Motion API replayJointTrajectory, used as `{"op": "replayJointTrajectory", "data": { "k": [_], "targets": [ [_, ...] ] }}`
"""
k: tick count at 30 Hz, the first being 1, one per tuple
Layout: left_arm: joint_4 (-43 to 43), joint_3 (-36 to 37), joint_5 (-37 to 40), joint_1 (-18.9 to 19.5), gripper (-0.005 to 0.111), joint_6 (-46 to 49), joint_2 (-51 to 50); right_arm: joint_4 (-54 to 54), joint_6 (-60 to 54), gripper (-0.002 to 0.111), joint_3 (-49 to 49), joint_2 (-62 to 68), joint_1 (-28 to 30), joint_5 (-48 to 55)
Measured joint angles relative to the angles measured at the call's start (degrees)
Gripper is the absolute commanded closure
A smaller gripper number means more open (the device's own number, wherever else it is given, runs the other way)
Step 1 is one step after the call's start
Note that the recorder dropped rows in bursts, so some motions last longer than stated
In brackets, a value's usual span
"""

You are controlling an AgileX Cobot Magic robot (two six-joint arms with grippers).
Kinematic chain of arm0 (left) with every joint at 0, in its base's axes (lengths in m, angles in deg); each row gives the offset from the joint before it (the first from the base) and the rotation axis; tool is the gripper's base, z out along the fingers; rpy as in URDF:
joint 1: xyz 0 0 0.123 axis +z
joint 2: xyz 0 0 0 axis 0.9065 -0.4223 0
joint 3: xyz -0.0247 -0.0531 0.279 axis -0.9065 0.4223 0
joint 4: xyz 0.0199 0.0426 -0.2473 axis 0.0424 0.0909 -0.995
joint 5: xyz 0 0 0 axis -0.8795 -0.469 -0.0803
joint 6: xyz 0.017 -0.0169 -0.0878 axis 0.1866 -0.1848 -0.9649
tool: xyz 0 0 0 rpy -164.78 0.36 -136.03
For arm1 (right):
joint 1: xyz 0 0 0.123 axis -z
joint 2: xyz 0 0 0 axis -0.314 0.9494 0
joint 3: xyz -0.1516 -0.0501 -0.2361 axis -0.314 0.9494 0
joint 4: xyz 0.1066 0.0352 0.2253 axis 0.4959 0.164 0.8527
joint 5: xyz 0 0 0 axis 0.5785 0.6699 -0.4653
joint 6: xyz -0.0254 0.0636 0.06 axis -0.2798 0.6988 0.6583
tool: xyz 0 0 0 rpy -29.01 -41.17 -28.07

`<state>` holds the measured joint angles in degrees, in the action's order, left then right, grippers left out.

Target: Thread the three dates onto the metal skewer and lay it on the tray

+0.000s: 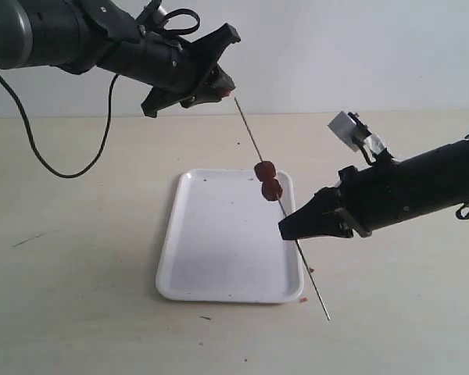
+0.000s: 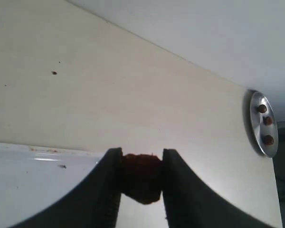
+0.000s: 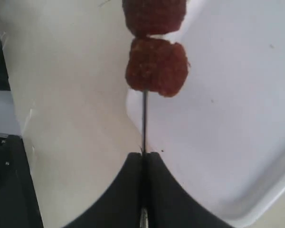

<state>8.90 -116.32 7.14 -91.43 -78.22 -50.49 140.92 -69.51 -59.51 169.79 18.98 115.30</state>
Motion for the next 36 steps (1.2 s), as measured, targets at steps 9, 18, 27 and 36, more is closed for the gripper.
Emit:
{"op": "replayJointTrajectory", "data": {
  "k": [9,18,27,36],
  "targets": [
    [-5.10,0.00,-3.49,-0.13,0.077,0.12,-0.10,11.56,-1.53,0.108,0.00,2.61,-3.28,0.82],
    [-6.93,0.00,-9.49,-0.85,0.077,0.23,-0.10,16.53,-3.58,0.108,0.00,6.23,-3.28,3.78],
    [-7.32,0.00,-14.82,-4.26,0.077,0.44,-0.69,19.41,-4.70,0.108,0.00,6.23,-3.28,9.46],
    [-7.75,0.00,-14.82,-4.38,0.077,1.05,-0.91,20.34,-4.84,0.108,0.00,8.01,-3.28,9.24]
  ]
}}
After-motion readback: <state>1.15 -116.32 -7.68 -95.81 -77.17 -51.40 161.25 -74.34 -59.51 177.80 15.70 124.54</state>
